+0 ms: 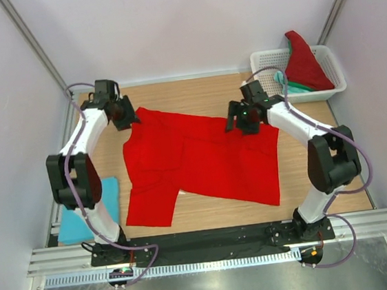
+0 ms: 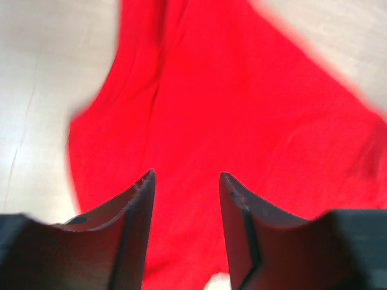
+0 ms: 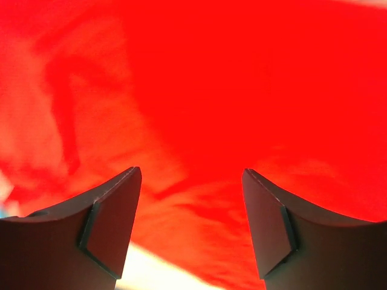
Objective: Fold and stack the t-shirts
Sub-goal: Fold the tshirt
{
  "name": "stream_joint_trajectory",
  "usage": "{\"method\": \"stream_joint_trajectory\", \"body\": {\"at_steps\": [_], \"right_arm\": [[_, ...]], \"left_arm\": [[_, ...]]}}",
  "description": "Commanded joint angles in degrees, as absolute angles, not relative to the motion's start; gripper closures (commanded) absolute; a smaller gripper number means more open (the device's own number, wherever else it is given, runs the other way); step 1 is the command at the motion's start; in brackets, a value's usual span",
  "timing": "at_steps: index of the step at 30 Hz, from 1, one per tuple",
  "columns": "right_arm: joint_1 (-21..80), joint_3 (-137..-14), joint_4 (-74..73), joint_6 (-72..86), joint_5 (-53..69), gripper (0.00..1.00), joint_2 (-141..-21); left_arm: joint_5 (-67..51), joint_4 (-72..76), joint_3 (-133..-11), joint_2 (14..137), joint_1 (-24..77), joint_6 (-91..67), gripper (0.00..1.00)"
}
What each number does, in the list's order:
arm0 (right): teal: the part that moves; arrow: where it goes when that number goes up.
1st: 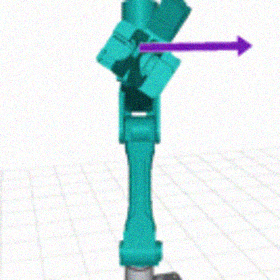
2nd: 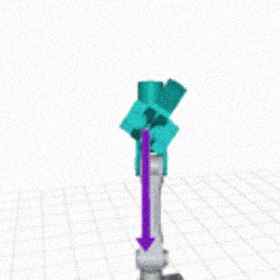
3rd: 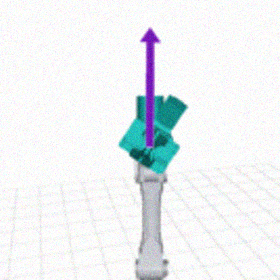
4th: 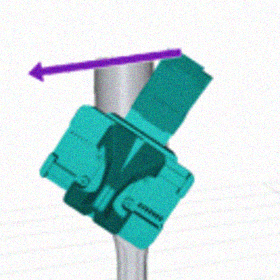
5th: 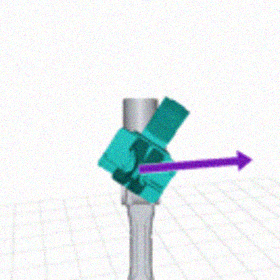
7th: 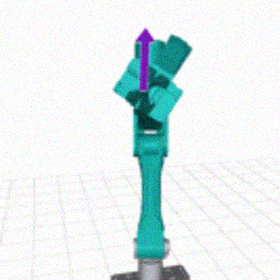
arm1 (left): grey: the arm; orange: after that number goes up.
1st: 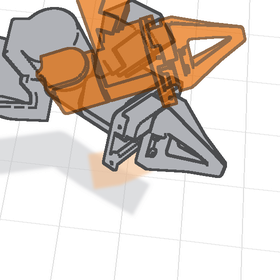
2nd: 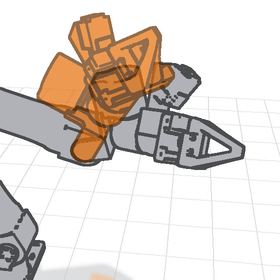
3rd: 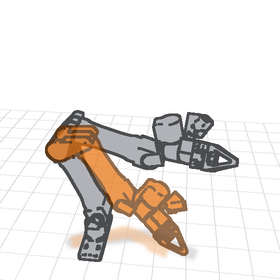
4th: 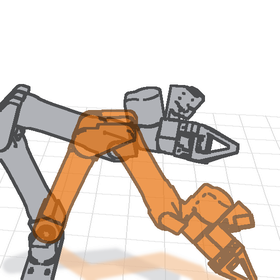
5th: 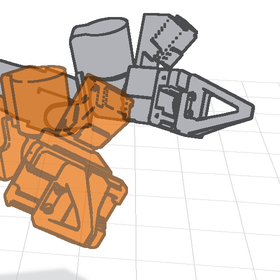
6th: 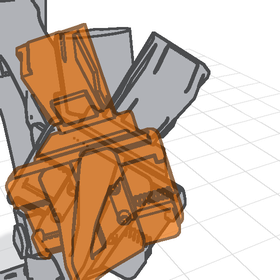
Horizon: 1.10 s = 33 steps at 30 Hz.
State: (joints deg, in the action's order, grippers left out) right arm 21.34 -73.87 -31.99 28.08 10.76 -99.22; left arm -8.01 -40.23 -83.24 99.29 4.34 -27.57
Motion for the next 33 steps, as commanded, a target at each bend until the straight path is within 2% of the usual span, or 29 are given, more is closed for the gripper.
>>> {"method": "stream_joint_trajectory", "body": {"at_steps": [1,6,18,29,33], "right_arm": [[17.68,-70.32,-36.12,26.45,-3.3,0.26,-95.98],[12.4,-72.33,-35.07,27.24,-8.17,0.26,-98.16],[9.67,-77.16,-30.93,25.23,-13.44,0.27,-110.82],[9.67,-93.59,-34.01,22.15,-8.88,0.27,-122.51],[9.67,-100.35,-35.68,20.22,-9.58,0.27,-124.89]], "left_arm": [[-9.32,-35.95,-91.13,108.7,6.67,-26.63,0.56],[-5.81,-32.26,-96.66,117.66,9.4,-27.95,0.58],[2.28,-34.1,-104.23,130.86,9.05,-31.38,0.58],[0.26,-36.39,-111.88,137.1,2.81,-31.2,0.57],[-3.25,-36.91,-112.94,135.1,2.81,-31.9,0.51]]}}
